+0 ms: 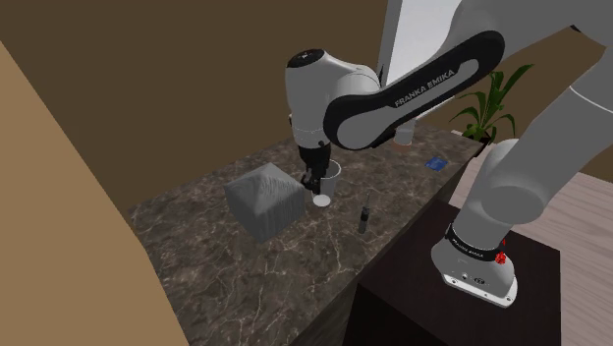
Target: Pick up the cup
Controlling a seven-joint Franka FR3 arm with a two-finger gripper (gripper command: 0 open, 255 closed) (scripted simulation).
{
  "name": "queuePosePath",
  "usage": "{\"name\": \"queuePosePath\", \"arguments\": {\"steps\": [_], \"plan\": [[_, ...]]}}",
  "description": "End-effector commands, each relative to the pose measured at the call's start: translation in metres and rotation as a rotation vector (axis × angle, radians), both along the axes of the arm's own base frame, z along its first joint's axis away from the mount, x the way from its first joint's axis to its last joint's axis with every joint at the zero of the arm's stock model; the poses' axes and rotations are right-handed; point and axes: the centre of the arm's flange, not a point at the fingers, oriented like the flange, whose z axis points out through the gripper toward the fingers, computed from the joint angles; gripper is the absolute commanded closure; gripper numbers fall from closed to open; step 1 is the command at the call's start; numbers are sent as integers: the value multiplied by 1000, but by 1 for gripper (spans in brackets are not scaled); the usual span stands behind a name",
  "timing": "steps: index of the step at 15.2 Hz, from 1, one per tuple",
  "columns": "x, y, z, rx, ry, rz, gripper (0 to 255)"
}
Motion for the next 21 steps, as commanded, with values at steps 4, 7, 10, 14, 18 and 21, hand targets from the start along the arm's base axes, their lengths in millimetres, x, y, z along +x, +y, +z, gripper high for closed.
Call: {"name": "queuePosePath", "arguments": {"steps": [4,7,10,14,18,21], "plan": [[0,0,0,0,0,0,255],[0,0,0,0,0,0,255],[0,0,10,0,0,0,255],[0,0,31,0,0,0,255],[0,0,52,0,0,0,255],[0,0,68,0,0,0,255]]}}
